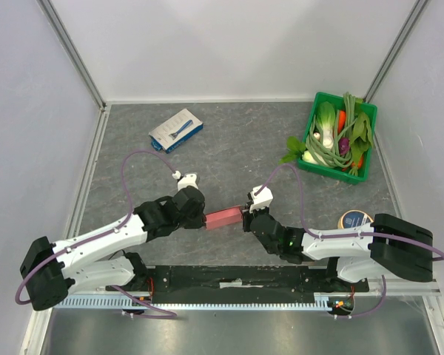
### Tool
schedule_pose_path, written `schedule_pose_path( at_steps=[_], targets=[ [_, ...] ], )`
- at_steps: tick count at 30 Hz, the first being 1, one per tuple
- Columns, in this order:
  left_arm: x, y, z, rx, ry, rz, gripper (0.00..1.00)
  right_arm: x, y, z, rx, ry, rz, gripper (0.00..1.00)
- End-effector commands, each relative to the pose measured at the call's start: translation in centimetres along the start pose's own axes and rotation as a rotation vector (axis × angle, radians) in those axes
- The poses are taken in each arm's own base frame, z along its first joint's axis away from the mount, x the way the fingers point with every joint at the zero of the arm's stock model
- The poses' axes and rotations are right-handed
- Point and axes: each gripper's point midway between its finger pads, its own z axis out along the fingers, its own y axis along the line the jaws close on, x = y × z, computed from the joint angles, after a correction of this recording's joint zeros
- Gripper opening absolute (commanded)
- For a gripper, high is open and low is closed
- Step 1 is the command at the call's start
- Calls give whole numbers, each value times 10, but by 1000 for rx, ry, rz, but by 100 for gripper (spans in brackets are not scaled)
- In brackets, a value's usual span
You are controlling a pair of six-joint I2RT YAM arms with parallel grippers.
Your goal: Fold the paper box
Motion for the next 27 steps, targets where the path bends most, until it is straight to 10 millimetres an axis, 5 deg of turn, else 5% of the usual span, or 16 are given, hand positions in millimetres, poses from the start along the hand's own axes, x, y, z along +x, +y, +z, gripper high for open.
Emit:
schedule_pose_path(
  at_steps=[1,20,27],
  targets=[
    [-1,4,4,-4,-30,-19,2,36,-5,-8,-15,121,-60,0],
    [13,28,7,-96,11,41,2,39,-8,-8,-12,122,-63,0],
    [24,28,19,-88,44,57,2,20,11,-12,-63,166,-103,0]
  ],
)
